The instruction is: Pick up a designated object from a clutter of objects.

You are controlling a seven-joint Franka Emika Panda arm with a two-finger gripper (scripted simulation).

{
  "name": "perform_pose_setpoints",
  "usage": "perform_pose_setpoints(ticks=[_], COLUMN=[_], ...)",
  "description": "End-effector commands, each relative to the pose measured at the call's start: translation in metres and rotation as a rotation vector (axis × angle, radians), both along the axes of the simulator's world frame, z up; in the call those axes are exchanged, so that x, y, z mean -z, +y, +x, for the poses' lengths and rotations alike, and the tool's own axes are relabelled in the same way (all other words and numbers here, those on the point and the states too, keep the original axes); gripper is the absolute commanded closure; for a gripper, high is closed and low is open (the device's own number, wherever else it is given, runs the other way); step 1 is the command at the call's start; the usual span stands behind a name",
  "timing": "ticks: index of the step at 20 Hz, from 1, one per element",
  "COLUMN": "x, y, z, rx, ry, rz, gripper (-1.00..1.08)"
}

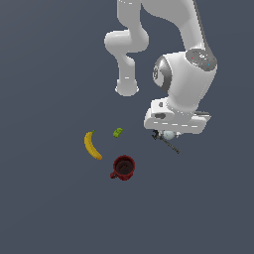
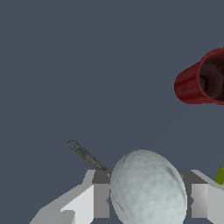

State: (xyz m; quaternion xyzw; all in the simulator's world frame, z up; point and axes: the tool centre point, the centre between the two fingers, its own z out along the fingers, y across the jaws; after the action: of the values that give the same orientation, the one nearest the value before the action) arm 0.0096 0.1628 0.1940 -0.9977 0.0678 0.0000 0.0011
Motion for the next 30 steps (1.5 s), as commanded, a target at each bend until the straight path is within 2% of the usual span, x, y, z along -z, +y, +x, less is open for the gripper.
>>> perform_pose_setpoints(ticks=[1, 17, 30], x=[-0.024, -0.149, -0.199], y=[0.0, 0.003, 0.005], z=[0.01, 0.07, 0.097], rx=[0.0, 0.001, 0.002], ry=[0.001, 0.0, 0.0], rz=[0.0, -0.001, -0.002], gripper=[1.08, 1.08, 1.08])
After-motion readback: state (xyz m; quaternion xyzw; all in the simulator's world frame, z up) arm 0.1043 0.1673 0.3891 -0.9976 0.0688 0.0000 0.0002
